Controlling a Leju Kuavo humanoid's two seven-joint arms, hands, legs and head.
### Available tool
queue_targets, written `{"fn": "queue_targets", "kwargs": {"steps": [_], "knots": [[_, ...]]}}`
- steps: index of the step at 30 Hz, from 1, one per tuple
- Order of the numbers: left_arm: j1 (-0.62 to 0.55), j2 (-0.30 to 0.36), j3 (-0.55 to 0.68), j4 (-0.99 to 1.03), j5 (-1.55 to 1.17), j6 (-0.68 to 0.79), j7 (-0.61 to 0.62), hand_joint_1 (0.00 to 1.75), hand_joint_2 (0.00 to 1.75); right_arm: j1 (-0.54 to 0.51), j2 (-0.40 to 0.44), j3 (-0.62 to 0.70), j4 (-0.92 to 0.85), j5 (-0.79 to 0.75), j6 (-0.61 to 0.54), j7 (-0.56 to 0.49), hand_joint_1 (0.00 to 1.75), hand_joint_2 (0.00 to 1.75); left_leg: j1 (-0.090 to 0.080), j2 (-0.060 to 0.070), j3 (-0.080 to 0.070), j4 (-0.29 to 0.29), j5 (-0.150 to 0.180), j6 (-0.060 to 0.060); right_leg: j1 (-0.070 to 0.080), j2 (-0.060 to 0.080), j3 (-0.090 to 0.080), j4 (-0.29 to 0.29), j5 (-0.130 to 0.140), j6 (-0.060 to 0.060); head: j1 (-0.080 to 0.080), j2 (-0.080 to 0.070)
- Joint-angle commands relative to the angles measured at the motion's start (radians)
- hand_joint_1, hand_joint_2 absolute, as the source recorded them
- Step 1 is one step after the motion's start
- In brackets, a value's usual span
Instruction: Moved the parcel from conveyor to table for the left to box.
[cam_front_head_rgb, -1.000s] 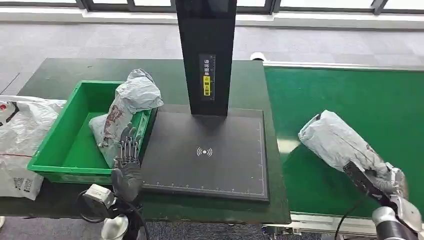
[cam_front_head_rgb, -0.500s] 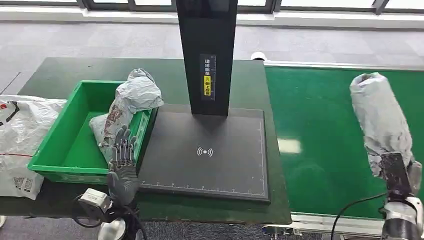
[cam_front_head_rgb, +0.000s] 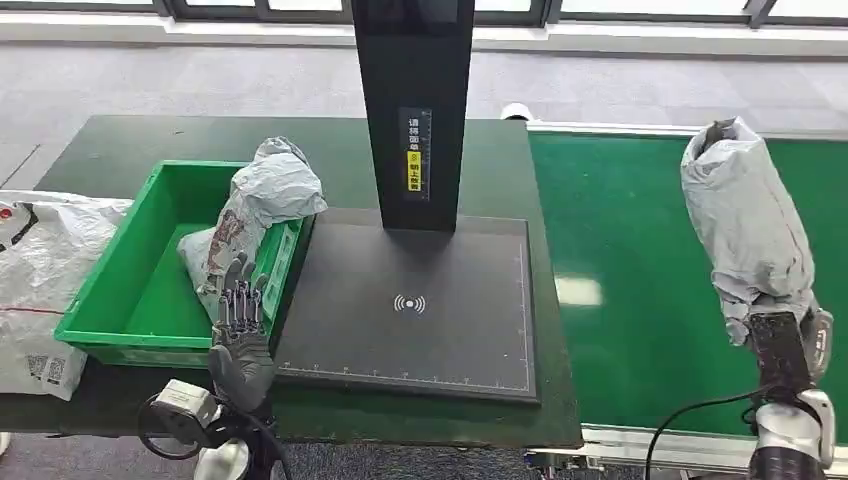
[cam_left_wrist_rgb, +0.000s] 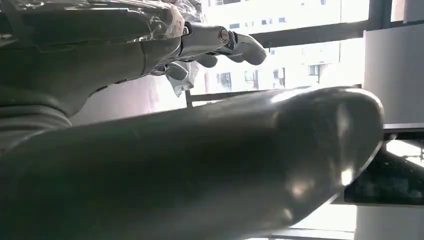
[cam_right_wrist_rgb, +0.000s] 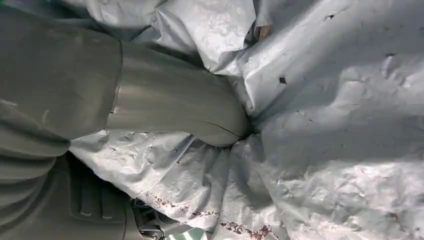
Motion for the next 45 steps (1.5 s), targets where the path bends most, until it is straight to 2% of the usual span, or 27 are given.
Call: {"fn": "queue_targets", "kwargs": {"steps": [1,2,3,5,7,8,9,10,13,14,23,45], "knots": [[-0.044,0.005,0.060,0.053,0.025,-0.023,0.002,0.00,0.00,-0.038,0.073,0.410,-0.015,0.170,-0.034,0.006,1.75,1.75,-0.001,0.006,0.004,-0.004,0.001,0.000,-0.001,0.007,0.001,-0.003,0.002,-0.001,0.000,0.000],[-0.064,0.006,0.063,0.077,0.033,-0.034,0.002,0.00,0.00,-0.072,0.130,0.472,0.031,0.196,-0.082,0.029,1.75,1.75,0.000,0.010,0.001,-0.001,-0.001,0.000,0.000,0.010,-0.002,0.000,0.002,-0.001,0.000,0.000],[-0.076,0.005,0.066,0.091,0.036,-0.037,0.002,0.00,0.00,-0.080,0.153,0.518,0.056,0.214,-0.098,0.039,1.75,1.75,0.001,0.017,0.003,-0.002,0.000,-0.001,0.001,0.018,-0.003,-0.002,0.005,-0.002,0.000,0.000],[-0.086,0.003,0.067,0.097,0.040,-0.041,0.002,0.00,0.00,-0.074,0.176,0.586,0.082,0.236,-0.117,0.052,1.75,1.75,0.001,0.016,-0.008,-0.002,0.000,-0.001,0.001,0.015,-0.002,0.000,0.005,-0.002,0.000,0.000],[-0.091,-0.002,0.068,0.092,0.046,-0.044,0.002,0.00,0.00,-0.090,0.178,0.662,0.153,0.235,-0.120,0.067,1.75,1.75,0.003,0.015,-0.006,-0.002,-0.002,-0.005,0.004,0.016,-0.002,0.000,0.003,-0.003,0.000,0.000],[-0.092,-0.004,0.070,0.085,0.046,-0.040,0.002,0.00,0.00,-0.107,0.177,0.692,0.197,0.248,-0.122,0.074,1.75,1.75,0.002,0.019,-0.003,-0.004,-0.001,-0.005,0.004,0.021,-0.002,-0.001,0.005,-0.004,0.000,0.000],[-0.092,-0.004,0.070,0.085,0.046,-0.040,0.002,0.00,0.00,-0.107,0.177,0.692,0.197,0.248,-0.122,0.074,1.75,1.75,0.002,0.019,-0.001,-0.005,0.000,-0.006,0.003,0.020,-0.003,-0.001,0.004,-0.005,0.000,0.000],[-0.095,-0.004,0.067,0.085,0.045,-0.038,0.002,0.00,0.00,-0.138,0.183,0.722,0.270,0.265,-0.129,0.088,1.75,1.75,0.002,0.016,0.006,-0.004,0.000,-0.007,0.003,0.017,-0.003,0.000,0.003,-0.005,0.000,0.000],[-0.097,-0.011,0.069,0.068,0.062,-0.058,0.002,0.00,0.00,-0.147,0.213,0.737,0.323,0.259,-0.156,0.083,1.75,1.75,0.003,0.007,0.003,-0.003,0.003,-0.007,0.003,0.007,-0.003,0.002,0.002,-0.006,0.000,0.000],[-0.098,-0.018,0.072,0.059,0.069,-0.064,0.002,0.00,0.00,-0.137,0.222,0.751,0.324,0.273,-0.174,0.096,1.75,1.75,0.003,0.007,0.003,-0.003,0.003,-0.007,0.004,0.008,-0.003,0.001,0.003,-0.006,0.000,0.000],[-0.116,-0.022,0.063,0.103,0.062,-0.074,0.002,0.00,0.00,-0.104,0.217,0.740,0.280,0.246,-0.169,0.090,1.75,1.75,0.002,0.002,0.000,-0.003,0.004,-0.007,0.002,0.004,-0.005,0.003,0.001,-0.005,0.000,0.000],[-0.145,-0.022,0.053,0.142,0.064,-0.065,0.002,0.00,0.00,-0.091,0.204,0.721,0.264,0.223,-0.174,0.088,1.75,1.75,0.002,0.003,0.000,-0.002,0.004,-0.007,0.002,0.004,-0.005,0.003,0.001,-0.006,0.000,0.000]]}}
